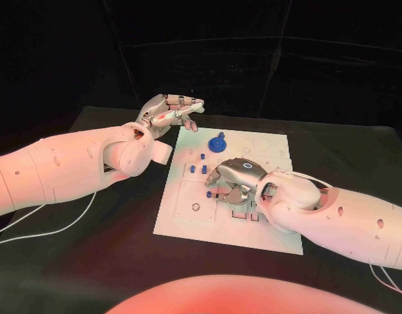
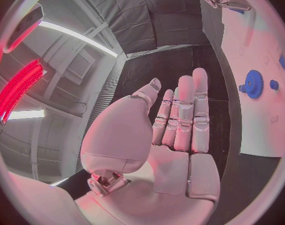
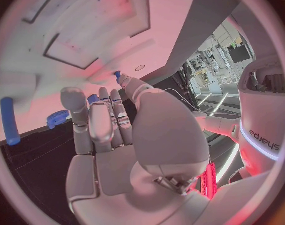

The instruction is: Assemble the parts on the task board

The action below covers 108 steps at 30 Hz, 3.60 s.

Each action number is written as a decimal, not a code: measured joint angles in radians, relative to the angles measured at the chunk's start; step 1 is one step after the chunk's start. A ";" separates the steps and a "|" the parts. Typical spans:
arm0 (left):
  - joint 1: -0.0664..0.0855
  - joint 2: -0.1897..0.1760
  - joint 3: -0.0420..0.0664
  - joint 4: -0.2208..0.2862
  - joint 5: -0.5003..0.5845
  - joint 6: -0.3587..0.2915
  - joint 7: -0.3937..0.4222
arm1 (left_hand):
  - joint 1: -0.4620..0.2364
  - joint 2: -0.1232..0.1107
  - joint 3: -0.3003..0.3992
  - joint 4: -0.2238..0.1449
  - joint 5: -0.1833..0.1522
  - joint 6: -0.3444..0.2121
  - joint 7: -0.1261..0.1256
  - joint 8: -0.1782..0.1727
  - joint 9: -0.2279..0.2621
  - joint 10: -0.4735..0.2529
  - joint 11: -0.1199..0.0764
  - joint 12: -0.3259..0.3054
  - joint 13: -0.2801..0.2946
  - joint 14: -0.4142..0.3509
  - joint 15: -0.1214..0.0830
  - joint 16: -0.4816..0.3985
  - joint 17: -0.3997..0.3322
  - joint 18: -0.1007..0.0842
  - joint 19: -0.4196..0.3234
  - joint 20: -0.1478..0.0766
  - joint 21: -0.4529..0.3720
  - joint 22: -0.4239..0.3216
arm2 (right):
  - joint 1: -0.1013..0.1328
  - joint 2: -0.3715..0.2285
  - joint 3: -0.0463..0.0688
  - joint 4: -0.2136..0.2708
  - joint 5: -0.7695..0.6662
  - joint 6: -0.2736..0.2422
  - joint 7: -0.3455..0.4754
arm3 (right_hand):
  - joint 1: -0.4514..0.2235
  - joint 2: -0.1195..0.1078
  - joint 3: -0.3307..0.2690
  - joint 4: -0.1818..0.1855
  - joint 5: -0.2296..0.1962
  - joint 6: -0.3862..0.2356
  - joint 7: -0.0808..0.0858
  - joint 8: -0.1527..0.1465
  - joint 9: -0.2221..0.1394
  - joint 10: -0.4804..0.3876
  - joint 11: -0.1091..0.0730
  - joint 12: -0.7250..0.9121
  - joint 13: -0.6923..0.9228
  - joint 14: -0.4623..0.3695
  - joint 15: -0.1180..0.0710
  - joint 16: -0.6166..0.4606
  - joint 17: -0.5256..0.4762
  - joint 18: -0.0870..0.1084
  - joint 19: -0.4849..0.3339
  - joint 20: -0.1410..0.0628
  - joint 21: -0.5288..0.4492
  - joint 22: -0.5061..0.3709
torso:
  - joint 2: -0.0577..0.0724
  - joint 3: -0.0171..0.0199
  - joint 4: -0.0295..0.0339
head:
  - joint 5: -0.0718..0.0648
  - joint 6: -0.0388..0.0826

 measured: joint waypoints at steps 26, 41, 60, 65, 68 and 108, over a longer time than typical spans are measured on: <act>0.000 -0.005 0.000 -0.004 0.000 0.001 -0.004 | 0.000 0.000 -0.006 0.000 0.000 -0.004 0.004 0.000 0.000 -0.004 0.004 0.005 -0.001 0.000 0.000 0.000 -0.001 0.000 0.000 0.000 0.000 -0.002 | 0.088 -0.259 0.003 0.094 0.117 -0.048 -0.048 | -0.004 0.004 -0.052 -0.008 0.013 -0.015 -0.008 0.000 0.001 -0.007 -0.007 0.029 0.002 0.000 0.000 -0.011 -0.015 0.000 0.000 0.000 -0.007 -0.009 | 0.000 -0.0003 0.0006 | -0.041 0.030; 0.000 -0.004 0.000 -0.006 0.000 0.003 -0.006 | 0.000 0.000 -0.006 0.000 0.000 -0.004 0.004 0.000 0.000 -0.004 0.004 0.007 -0.001 0.000 0.000 0.000 -0.001 0.000 0.000 0.000 0.000 -0.002 | 0.090 -0.238 0.003 0.070 0.089 0.048 -0.074 | 0.003 0.010 -0.067 -0.012 0.025 -0.011 -0.017 0.000 0.003 0.003 -0.016 0.060 0.002 0.000 0.000 -0.011 -0.023 0.000 0.003 -0.003 -0.011 -0.007 | 0.002 -0.0005 0.0019 | -0.039 0.025; 0.000 -0.003 0.000 -0.011 0.000 0.004 -0.011 | 0.000 0.000 -0.010 0.004 0.000 -0.004 0.004 0.000 0.000 -0.007 0.000 0.007 -0.002 -0.004 0.004 0.000 -0.003 0.000 0.000 0.000 -0.004 -0.005 | 0.092 -0.222 0.004 0.062 0.069 0.103 -0.081 | 0.057 0.084 -0.010 -0.018 -0.046 0.071 -0.040 0.027 0.013 0.137 -0.047 0.093 0.004 -0.002 -0.027 0.007 0.009 0.000 0.048 -0.031 0.040 0.084 | 0.000 -0.0002 0.0012 | -0.038 0.020; 0.000 -0.003 0.000 -0.012 0.000 0.005 -0.012 | 0.000 0.000 -0.010 0.004 0.000 -0.004 0.004 0.000 0.000 -0.007 0.000 0.007 -0.002 -0.004 0.004 0.000 -0.004 0.000 0.000 0.000 -0.004 -0.006 | 0.091 -0.222 0.003 0.062 0.064 0.077 -0.088 | 0.059 0.104 0.031 -0.017 -0.079 0.080 -0.038 0.026 0.011 0.148 -0.047 0.085 0.003 -0.002 -0.027 0.007 0.004 0.000 0.048 -0.031 0.040 0.083 | 0.000 -0.0002 0.0011 | -0.042 0.020; 0.000 -0.003 0.000 -0.014 0.000 0.005 -0.012 | 0.000 0.000 -0.010 0.004 0.000 -0.004 0.004 0.000 0.000 -0.007 0.000 0.007 -0.002 -0.004 0.004 0.000 -0.004 0.000 0.000 0.000 -0.004 -0.006 | 0.090 -0.222 0.003 0.063 0.061 0.059 -0.094 | 0.061 0.106 0.048 -0.022 -0.085 0.085 -0.041 0.024 0.011 0.151 -0.050 0.081 0.003 -0.002 -0.027 0.007 0.004 0.000 0.048 -0.031 0.040 0.084 | 0.000 -0.0002 0.0011 | -0.042 0.020; -0.001 0.003 -0.001 -0.014 0.000 0.009 -0.018 | 0.000 0.000 -0.013 0.007 0.000 -0.004 0.004 0.003 0.000 -0.011 0.004 0.007 -0.002 -0.004 0.004 0.000 -0.006 0.000 0.000 0.000 -0.008 -0.008 | 0.076 -0.075 0.010 0.173 0.183 -0.055 -0.009 | 0.067 0.103 0.085 -0.049 -0.065 0.091 -0.040 0.023 0.011 0.157 -0.050 0.061 0.002 -0.002 -0.027 0.011 0.004 0.000 0.048 -0.031 0.044 0.085 | 0.001 -0.0021 0.0035 | -0.023 0.012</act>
